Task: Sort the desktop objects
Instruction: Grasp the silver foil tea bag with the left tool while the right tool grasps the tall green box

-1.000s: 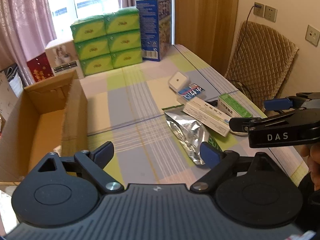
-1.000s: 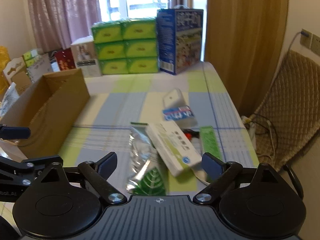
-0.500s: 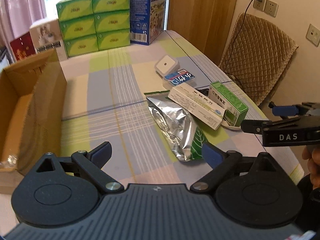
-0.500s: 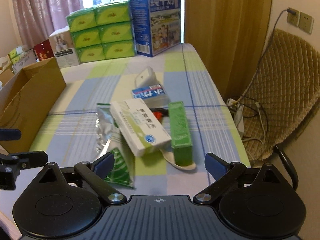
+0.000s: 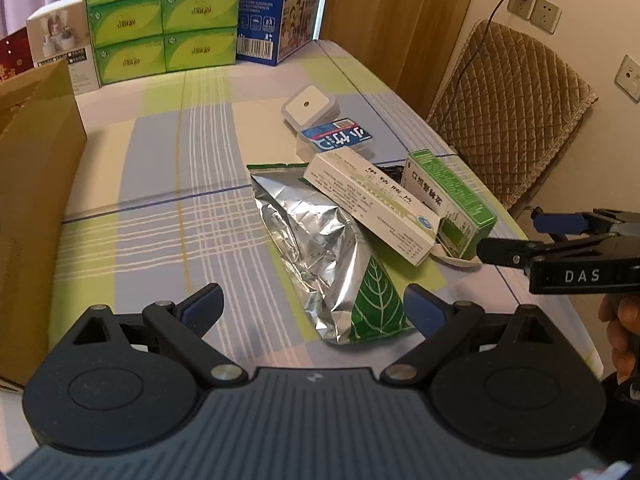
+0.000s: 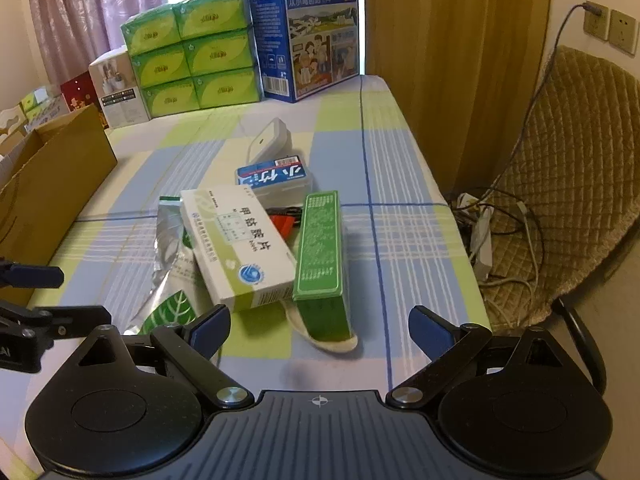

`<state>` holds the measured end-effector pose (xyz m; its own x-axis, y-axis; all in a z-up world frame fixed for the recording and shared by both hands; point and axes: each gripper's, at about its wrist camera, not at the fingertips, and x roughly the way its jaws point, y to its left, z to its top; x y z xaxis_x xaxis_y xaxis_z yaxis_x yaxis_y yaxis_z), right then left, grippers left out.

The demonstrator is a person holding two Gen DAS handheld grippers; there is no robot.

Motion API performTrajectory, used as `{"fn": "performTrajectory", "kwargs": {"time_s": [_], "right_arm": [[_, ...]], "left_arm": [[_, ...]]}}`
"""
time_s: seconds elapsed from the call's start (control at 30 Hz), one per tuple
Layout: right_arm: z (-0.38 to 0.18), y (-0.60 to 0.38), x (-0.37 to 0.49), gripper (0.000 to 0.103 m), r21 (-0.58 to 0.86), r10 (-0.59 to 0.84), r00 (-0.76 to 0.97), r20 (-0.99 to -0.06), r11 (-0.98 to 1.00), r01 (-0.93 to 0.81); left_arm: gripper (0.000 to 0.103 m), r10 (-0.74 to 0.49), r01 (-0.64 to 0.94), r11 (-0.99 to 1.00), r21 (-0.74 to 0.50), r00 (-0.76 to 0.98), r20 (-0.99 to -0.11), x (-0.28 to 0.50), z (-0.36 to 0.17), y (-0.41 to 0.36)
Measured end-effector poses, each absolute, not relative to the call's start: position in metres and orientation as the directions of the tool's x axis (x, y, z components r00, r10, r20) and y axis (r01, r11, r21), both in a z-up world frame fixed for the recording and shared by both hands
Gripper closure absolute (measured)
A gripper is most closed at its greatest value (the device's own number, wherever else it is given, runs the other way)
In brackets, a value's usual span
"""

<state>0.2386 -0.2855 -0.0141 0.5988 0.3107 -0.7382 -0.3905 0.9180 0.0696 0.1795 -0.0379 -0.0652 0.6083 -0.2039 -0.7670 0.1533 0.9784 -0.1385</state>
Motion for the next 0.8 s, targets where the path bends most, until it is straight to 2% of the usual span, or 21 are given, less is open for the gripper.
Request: {"fn": "performTrajectory", "kwargs": {"time_s": [0.07,0.13,0.33,0.43,0.73,0.8], "right_arm": [[-0.016,-0.283,0.246,0.014,0.058,0.314,0.597,-0.739,0.911,-0.407],[-0.019,-0.279,0.253,0.028,0.04,0.31,0.59,-0.745,0.904,-0.425],[-0.033,-0.263,0.272,0.04,-0.009,0.299,0.575,-0.762,0.882,-0.47],[-0.04,-0.258,0.279,0.05,-0.019,0.29,0.566,-0.772,0.88,-0.475],[-0.052,-0.25,0.285,0.073,-0.067,0.247,0.571,-0.783,0.879,-0.472],[-0.052,-0.251,0.284,0.075,-0.07,0.242,0.576,-0.781,0.882,-0.466]], "left_arm": [[0.008,-0.208,0.151,0.978,-0.146,0.605,-0.768,0.184,-0.07,-0.039],[0.009,-0.223,0.153,0.975,-0.164,0.597,-0.77,0.191,-0.076,-0.04],[0.009,-0.272,0.141,0.962,-0.234,0.573,-0.773,0.21,-0.095,-0.044],[0.009,-0.284,0.138,0.958,-0.251,0.567,-0.773,0.218,-0.103,-0.049],[0.02,-0.289,0.119,0.956,-0.267,0.536,-0.793,0.237,-0.123,-0.05],[0.032,-0.304,0.134,0.952,-0.276,0.535,-0.789,0.236,-0.122,-0.05]]}}
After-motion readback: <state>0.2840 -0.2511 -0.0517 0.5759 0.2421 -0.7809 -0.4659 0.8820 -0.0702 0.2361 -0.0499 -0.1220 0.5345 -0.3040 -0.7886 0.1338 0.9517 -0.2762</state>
